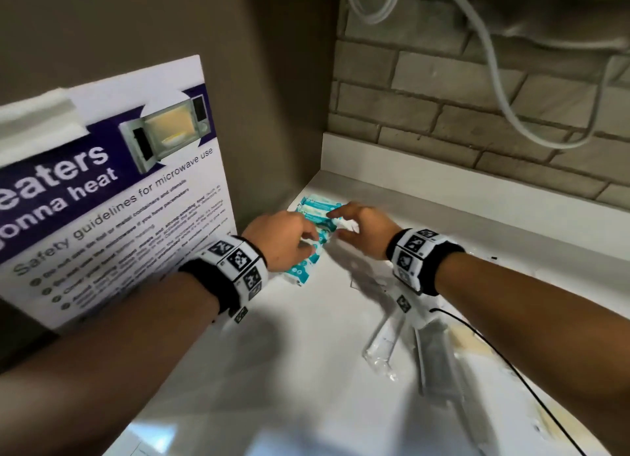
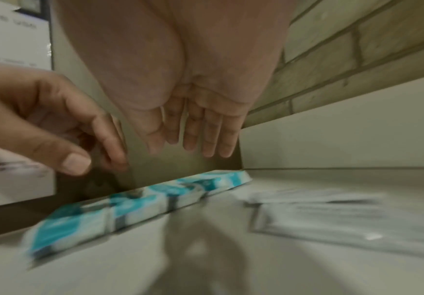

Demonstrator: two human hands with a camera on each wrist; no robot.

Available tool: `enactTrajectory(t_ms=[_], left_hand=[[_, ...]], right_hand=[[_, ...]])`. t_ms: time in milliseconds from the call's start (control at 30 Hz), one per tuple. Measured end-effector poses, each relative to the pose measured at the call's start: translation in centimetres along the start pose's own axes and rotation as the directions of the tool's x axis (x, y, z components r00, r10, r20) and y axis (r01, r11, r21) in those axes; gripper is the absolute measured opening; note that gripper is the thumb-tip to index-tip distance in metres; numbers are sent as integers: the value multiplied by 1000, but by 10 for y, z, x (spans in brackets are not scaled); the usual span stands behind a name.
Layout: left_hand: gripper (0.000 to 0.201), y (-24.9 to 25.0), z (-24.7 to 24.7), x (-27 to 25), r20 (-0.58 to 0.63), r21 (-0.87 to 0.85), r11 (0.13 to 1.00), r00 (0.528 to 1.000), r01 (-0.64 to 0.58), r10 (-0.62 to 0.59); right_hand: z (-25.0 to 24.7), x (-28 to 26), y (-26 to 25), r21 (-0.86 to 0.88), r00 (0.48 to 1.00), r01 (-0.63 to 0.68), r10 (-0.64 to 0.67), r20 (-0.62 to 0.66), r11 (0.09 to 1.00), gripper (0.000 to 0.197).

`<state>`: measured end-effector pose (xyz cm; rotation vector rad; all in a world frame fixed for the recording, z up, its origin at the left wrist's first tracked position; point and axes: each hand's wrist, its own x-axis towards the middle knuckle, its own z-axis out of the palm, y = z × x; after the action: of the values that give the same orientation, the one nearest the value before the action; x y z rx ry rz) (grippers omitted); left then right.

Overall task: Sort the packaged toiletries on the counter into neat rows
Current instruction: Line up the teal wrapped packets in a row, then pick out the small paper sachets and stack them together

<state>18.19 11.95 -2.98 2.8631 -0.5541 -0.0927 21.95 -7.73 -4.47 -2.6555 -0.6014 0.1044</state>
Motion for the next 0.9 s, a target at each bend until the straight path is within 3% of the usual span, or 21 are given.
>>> enactTrajectory(t_ms=[33,133,200,300,467,667,733,900], left_hand=[[26,33,1,53,0,-14,996,996,-87,87],[25,53,7,85,21,-45,994,994,-103,104],[27,90,36,118,132,-59,986,978,-155,162],[32,100,60,138,205,-38,991,970,-125,130],[32,93,76,155,245,49,992,965,-112,97],[28,70,63,159,205,81,995,978,-62,45],[20,64,59,155,180,63,997,983,-46,34],[16,77,32,120,-58,-101,993,996,-66,61]], right_hand=[[-27,-6,48,-29,991,-128,127,-35,991,39],[-38,-28,76,-138,966,-239,249,67,961,39],[-33,-61,105,-194,916,-334,366,165,922,42],[-15,-73,101,-231,899,-310,364,245,922,44],[-12,-57,83,-274,934,-231,292,208,934,29],[-20,-29,64,-357,931,-180,276,239,917,10],[-20,-23,62,-380,915,-205,315,252,902,24],[-39,-42,69,-213,910,-378,404,94,901,23]])
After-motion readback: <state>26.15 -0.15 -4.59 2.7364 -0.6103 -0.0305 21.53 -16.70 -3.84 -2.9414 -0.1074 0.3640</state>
